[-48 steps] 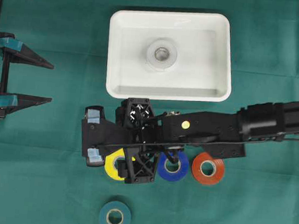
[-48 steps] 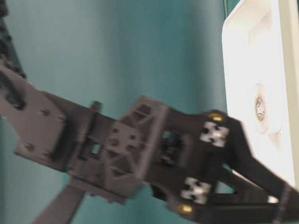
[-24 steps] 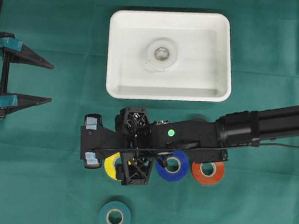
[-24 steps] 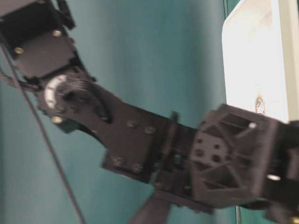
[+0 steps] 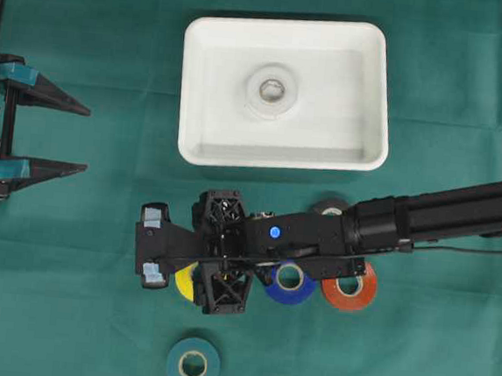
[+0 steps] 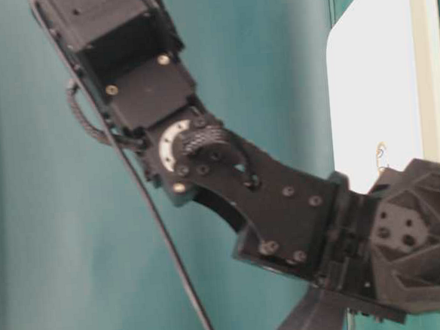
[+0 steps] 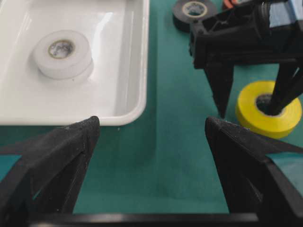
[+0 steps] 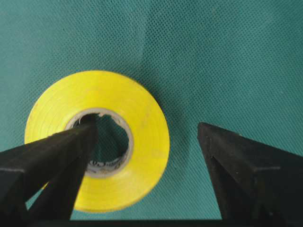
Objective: Pick up the tape from a random location and place it into the white case.
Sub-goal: 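Lower the right gripper and close it on the yellow tape roll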
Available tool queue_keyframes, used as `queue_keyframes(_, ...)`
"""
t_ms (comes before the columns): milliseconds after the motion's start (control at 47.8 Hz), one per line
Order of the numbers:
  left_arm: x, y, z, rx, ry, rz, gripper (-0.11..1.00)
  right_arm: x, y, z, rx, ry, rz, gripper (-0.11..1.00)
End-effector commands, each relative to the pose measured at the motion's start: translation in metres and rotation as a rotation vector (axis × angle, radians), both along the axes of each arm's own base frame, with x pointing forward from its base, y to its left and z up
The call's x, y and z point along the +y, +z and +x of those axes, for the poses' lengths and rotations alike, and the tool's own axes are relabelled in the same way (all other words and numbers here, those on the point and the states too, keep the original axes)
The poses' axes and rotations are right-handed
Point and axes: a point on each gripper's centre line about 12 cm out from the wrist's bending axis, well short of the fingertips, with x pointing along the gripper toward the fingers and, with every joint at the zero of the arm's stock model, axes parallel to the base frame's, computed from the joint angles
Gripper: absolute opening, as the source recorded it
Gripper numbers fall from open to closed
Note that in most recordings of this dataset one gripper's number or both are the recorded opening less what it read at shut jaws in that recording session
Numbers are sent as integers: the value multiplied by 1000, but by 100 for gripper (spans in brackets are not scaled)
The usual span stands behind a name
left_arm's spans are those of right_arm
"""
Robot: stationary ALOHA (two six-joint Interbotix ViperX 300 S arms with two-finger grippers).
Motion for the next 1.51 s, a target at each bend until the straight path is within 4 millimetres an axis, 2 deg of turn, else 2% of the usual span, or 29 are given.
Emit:
queue_keyframes(0, 1, 4, 2, -9, 4, -2, 94, 2, 11, 3, -33, -1, 9, 91)
queue_keyframes(146, 1, 4, 2, -9, 4, -2, 94, 2, 11, 4, -37, 1, 10, 90)
queue_keyframes(251, 1, 4, 2, -9, 4, -2, 94, 2, 11, 4, -37, -1, 10, 86)
queue_keyframes(502, 1, 4, 2, -9, 4, -2, 94, 3, 18, 3, -41, 8, 8, 32)
queue_keyframes(774, 1, 4, 2, -10, 4, -4, 94, 4, 18, 3, -42, 13, 5, 32)
queue_keyframes(941, 1, 4, 2, -9, 4, -2, 94, 4, 27, 2, -50, 13, 6, 32)
queue_keyframes(1234, 1, 4, 2, -9, 4, -2, 94, 2, 64, -7, -55, 13, 1, 31)
queue_keyframes(1485, 1, 4, 2, -9, 4, -2, 94, -1, 106, -18, -88, 14, -8, 31)
